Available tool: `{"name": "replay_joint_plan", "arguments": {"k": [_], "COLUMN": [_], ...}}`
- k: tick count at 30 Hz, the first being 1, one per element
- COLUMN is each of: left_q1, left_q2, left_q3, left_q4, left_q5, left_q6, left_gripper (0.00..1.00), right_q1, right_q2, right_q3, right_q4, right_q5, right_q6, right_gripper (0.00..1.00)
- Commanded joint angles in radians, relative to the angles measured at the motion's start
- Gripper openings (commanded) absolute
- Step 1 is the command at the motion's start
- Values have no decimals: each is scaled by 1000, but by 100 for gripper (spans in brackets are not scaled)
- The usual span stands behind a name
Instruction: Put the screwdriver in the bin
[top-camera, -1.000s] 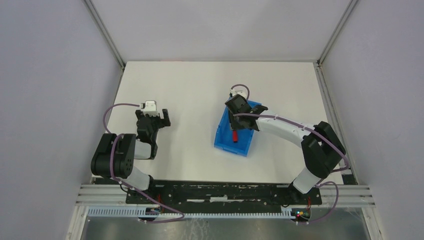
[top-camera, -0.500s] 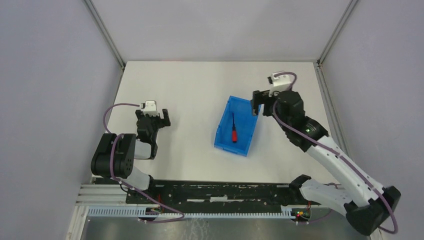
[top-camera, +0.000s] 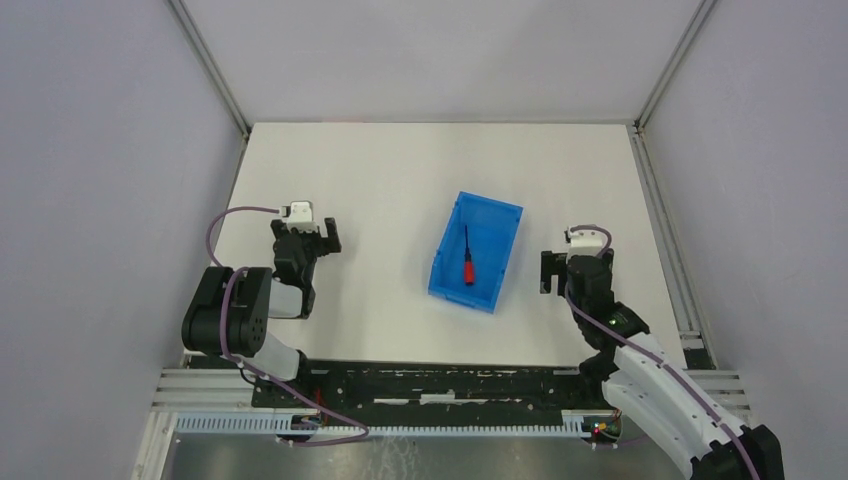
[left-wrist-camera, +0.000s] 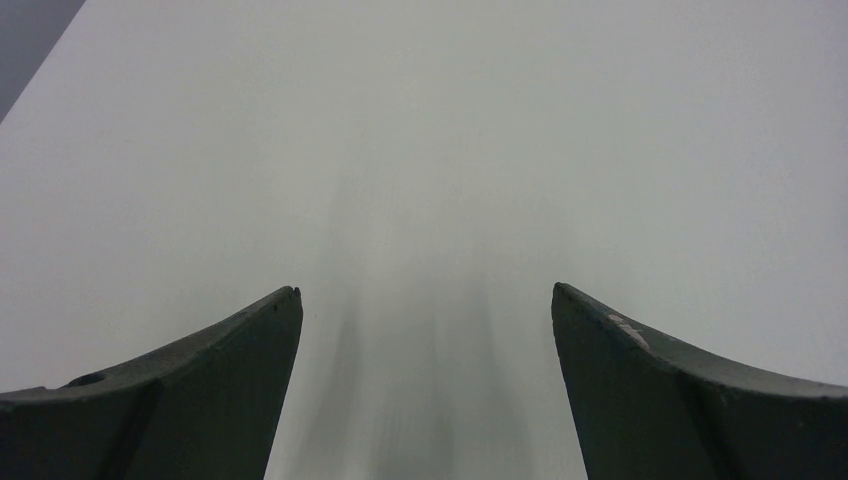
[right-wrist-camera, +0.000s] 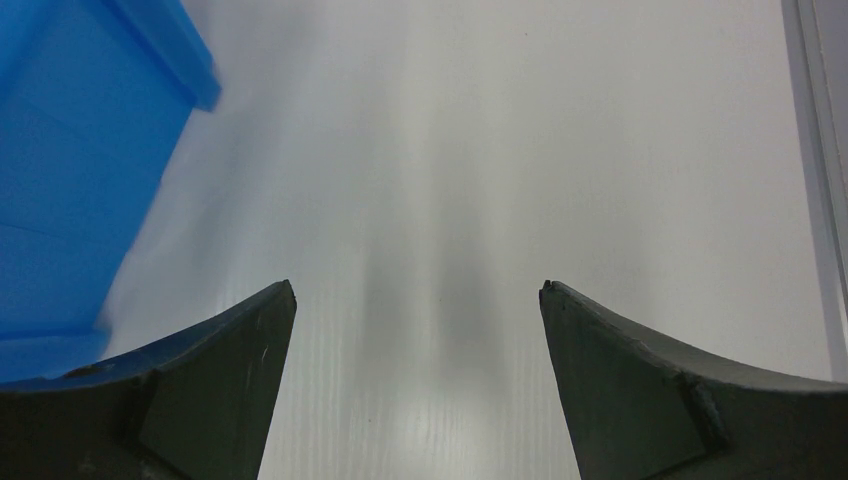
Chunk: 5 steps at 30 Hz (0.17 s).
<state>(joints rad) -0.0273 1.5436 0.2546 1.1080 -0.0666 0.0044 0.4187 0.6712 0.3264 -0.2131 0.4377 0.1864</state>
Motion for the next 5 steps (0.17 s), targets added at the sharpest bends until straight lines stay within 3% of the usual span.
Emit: {"name": "replay_joint_plan", "arguments": {"k": [1,5], "left_q1": [7,7], "left_q2": [-15,-16], "left_q3": [3,3], "left_q4": [32,32], "left_q5": [13,14], "left_q6": [-29,-29], "left_gripper": [100,100], "right_q1": [1,1], "right_q2": [-38,-76], "right_q3": [-19,-32], "right_q4": [146,183], "right_q5": [38,14], "right_q6": [12,-8], "right_gripper": [98,98]}}
